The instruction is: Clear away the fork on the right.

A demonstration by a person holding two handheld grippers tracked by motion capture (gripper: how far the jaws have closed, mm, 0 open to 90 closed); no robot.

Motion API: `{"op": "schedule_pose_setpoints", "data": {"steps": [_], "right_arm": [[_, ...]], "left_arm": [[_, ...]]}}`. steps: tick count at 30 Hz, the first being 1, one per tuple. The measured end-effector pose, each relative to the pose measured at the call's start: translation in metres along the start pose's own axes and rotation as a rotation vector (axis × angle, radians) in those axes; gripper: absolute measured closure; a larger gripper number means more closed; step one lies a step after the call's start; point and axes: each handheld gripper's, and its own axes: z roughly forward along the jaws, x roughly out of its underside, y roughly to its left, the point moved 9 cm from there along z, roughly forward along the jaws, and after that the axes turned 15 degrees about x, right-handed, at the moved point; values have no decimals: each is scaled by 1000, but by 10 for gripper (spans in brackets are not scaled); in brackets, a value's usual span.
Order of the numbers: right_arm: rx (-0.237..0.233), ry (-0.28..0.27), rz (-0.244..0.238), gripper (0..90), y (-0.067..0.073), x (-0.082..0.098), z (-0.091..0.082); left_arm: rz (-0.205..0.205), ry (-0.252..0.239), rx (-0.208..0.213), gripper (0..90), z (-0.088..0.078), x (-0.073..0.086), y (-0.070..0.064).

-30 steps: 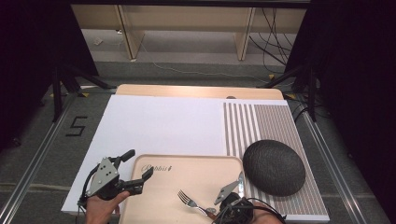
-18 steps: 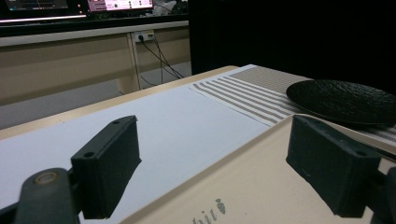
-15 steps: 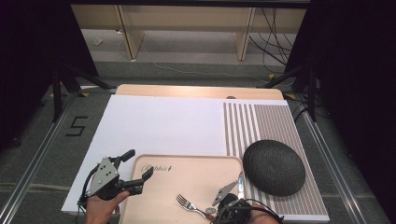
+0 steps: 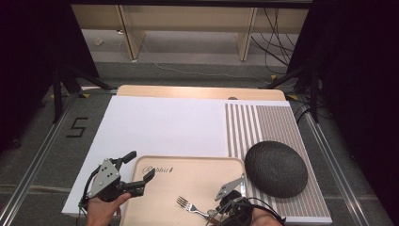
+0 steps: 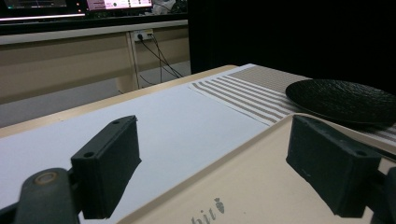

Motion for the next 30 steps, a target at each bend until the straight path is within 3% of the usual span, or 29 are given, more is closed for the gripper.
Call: {"op": "schedule_pose_setpoints", "data": {"steps": [6,9,17,27,30], "right_arm": [[-36,-4,-52,233,15,-6,4],[-14,4,-74,256,18,-7,10],[56,15,-100,525,17,-12,18],[97,34,-99,729,17,-18,27],[111,39,-123,801,18,-18,31]], "left_arm": [[-4,8,-4,162,-1,1,1],[-3,12,1,162,0,1,0],[-4,4,-1,162,-1,0,0],[-4,6,-3,162,-1,0,0],[-1,-3,3,162,0,0,0]]}}
